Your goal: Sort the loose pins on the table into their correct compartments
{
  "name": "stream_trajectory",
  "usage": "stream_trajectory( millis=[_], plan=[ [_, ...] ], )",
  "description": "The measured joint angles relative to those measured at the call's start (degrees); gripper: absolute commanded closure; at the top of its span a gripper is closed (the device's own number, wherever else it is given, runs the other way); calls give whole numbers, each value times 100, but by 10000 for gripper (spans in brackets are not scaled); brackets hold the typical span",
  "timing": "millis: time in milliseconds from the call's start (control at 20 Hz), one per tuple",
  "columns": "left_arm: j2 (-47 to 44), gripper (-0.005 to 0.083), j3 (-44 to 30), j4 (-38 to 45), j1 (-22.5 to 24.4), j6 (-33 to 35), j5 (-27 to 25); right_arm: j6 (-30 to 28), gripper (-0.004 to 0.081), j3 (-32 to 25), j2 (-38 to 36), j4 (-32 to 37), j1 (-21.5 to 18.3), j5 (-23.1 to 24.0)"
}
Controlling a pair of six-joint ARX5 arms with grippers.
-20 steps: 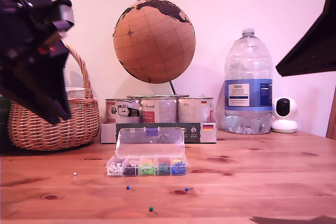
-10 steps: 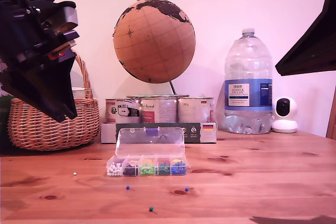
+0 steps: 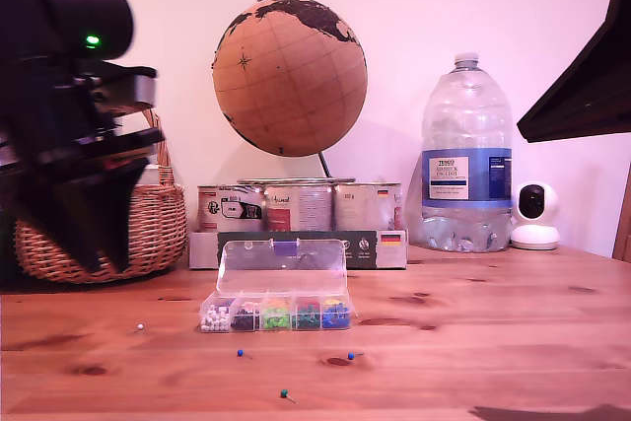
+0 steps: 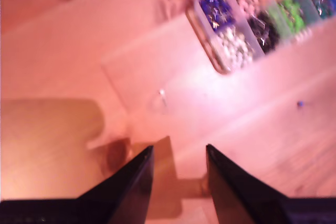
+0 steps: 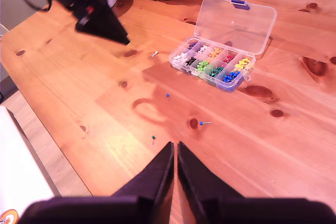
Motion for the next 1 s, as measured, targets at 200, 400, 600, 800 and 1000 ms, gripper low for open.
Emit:
stream_trajectory(
  millis=[200, 400, 600, 800, 1000],
  plan=[
    [529, 494, 767, -201, 28, -2, -7, 0, 780, 0, 0, 0, 0, 0],
    [1058, 494, 1119, -382, 46, -31, -13, 0, 780, 0, 0, 0, 20, 0],
    [1303, 494, 1231, -391, 46, -160, -31, 0, 780, 0, 0, 0, 33, 0],
    [1412, 494, 1255, -400, 46, -186, -42, 0, 780, 0, 0, 0, 33, 0],
    [1502, 494, 1257, -424, 46, -227, -50, 0, 780, 0, 0, 2, 33, 0]
  ],
)
